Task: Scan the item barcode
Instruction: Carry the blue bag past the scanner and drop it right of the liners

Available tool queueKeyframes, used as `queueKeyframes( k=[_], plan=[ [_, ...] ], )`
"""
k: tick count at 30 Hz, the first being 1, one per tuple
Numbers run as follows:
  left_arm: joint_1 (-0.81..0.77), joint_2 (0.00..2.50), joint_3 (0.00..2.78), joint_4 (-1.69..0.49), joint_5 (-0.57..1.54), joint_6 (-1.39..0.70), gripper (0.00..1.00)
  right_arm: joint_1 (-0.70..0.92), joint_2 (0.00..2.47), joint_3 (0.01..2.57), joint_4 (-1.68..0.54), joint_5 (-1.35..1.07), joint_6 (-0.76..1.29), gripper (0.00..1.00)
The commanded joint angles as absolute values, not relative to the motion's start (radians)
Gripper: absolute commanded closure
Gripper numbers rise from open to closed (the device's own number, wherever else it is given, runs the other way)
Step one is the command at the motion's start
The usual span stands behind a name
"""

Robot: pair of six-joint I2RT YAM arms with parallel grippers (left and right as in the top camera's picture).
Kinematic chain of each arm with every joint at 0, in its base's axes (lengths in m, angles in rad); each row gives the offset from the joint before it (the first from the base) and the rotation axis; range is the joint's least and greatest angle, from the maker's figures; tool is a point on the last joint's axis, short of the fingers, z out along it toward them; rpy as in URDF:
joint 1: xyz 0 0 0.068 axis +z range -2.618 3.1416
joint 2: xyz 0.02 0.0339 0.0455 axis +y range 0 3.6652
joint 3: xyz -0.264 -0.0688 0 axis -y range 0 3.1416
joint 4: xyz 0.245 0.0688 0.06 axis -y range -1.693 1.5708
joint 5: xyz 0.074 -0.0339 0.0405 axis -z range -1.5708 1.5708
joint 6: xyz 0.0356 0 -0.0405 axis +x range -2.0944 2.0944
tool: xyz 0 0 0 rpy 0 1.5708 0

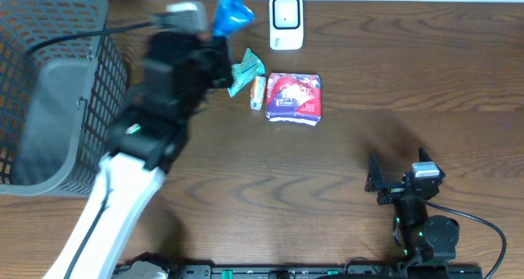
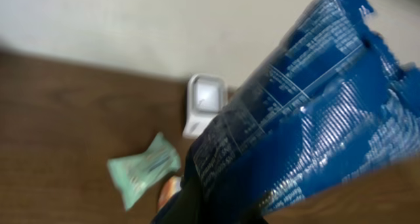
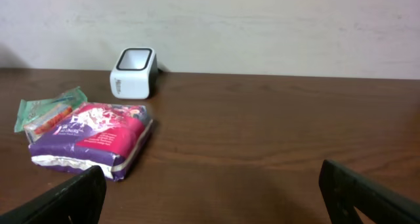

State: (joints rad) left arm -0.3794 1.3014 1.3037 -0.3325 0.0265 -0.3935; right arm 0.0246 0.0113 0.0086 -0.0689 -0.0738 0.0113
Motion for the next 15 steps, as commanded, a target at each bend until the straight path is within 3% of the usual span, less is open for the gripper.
queueKeyframes(
  k=[1,8,15],
  plan=[
    [-0.491,1.474,1.320,-0.286,-0.132,-0.406,0.93,0.021,0.007,0.006,-0.071,-0.073,0.022,0.01],
    [-0.614,1.722,1.320,-0.100,-0.149,-0.535,0.93,0.021,0.007,0.006,-0.071,-0.073,0.022,0.01],
    [-0.675,1.782,1.320,0.017,-0.154,-0.661,0.93,0.021,0.007,0.006,-0.071,-0.073,0.021,0.01]
  ],
)
